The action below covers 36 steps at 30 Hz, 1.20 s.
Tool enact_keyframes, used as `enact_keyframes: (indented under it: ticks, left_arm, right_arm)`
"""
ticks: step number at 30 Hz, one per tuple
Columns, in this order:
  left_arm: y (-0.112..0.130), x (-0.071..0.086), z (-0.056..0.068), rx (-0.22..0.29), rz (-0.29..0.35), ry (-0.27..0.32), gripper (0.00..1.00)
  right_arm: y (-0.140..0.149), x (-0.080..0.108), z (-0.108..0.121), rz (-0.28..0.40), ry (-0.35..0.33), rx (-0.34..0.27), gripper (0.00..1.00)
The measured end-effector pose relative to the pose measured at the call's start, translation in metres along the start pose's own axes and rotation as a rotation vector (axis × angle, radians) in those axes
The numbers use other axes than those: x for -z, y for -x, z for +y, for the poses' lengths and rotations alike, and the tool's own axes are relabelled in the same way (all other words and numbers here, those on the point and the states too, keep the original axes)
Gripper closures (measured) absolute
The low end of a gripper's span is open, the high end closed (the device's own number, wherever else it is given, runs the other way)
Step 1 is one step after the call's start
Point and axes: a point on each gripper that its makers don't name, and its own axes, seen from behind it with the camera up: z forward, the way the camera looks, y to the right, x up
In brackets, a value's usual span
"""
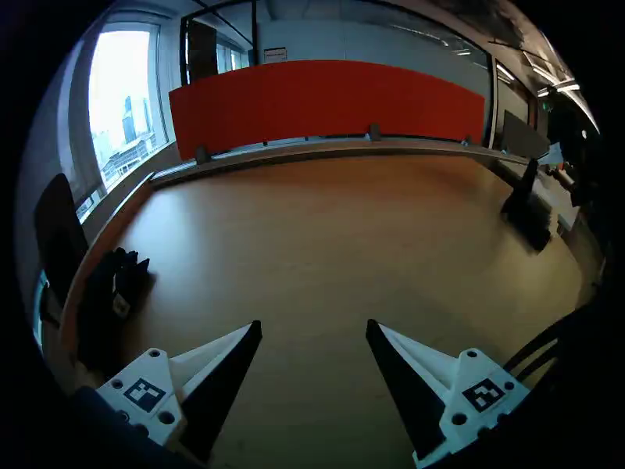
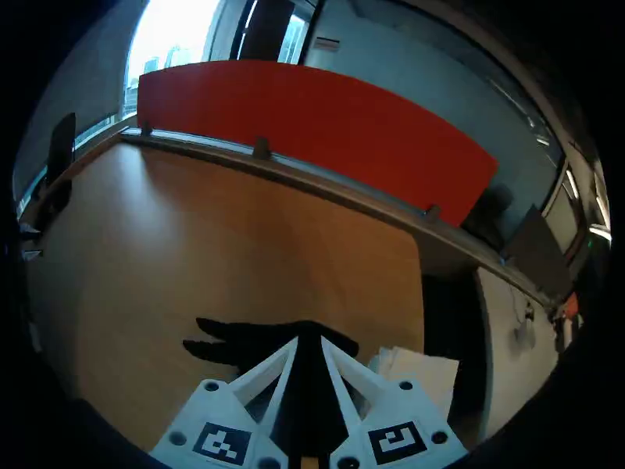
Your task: Fold towel
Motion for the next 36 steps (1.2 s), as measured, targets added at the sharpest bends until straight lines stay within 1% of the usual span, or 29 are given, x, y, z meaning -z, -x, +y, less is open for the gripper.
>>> enact_keyframes:
  ticks: [7, 18, 28, 36]
  left_arm:
    - [0.002, 0.002, 0.001, -0.007, -0.003, 0.001, 0.00]
    - [0.004, 0.004, 0.000, -0.019, -0.005, -0.001, 0.00]
    - [0.004, 0.006, -0.002, -0.022, -0.009, -0.004, 0.00]
    - [0.004, 0.007, -0.002, -0.032, -0.011, -0.005, 0.00]
  right_arm:
    - [0.036, 0.007, 0.006, -0.044, 0.021, -0.030, 0.94]
    - [0.074, 0.014, 0.012, -0.102, 0.042, -0.055, 0.95]
    - [0.115, 0.014, 0.014, -0.174, 0.050, -0.092, 0.95]
    - [0.141, 0.012, 0.016, -0.232, 0.054, -0.116, 0.95]
